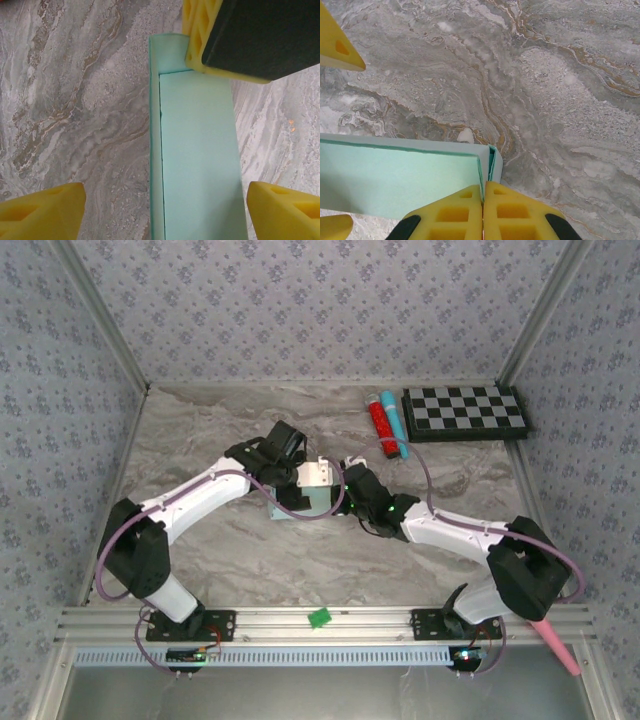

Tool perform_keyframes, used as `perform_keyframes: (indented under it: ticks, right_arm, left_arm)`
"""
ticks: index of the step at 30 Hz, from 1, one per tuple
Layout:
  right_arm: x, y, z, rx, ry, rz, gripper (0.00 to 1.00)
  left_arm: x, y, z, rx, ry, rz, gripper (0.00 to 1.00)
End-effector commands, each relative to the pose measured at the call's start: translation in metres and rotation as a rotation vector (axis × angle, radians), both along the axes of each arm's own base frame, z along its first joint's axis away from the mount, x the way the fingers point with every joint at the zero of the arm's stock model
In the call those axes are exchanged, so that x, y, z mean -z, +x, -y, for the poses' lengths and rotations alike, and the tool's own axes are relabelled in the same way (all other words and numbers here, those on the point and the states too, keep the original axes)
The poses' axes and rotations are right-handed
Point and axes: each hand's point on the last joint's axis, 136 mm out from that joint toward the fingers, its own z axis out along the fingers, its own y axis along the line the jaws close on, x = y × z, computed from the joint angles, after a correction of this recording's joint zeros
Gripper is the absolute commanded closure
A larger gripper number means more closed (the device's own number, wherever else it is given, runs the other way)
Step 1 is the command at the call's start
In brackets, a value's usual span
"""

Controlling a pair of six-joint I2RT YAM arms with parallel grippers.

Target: Fold the paper box

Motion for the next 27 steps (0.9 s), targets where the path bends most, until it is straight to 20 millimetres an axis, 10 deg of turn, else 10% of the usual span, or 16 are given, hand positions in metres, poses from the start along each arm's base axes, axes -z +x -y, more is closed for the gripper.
perform_keyframes:
  ticks: [1, 27]
  right_arm:
    - [0.008, -0.002, 0.003, 0.006, -0.033, -0.044, 0.92]
    - [-0.016, 0.005, -0.014, -0.022, -0.005, -0.003, 0.86]
  left_arm:
    - [-0.002, -0.007, 0.001, -0.003, -0.022, -0.021, 0.16]
    - [-0.05, 0.001, -0.003, -0.116, -0.197, 0.072, 0.05]
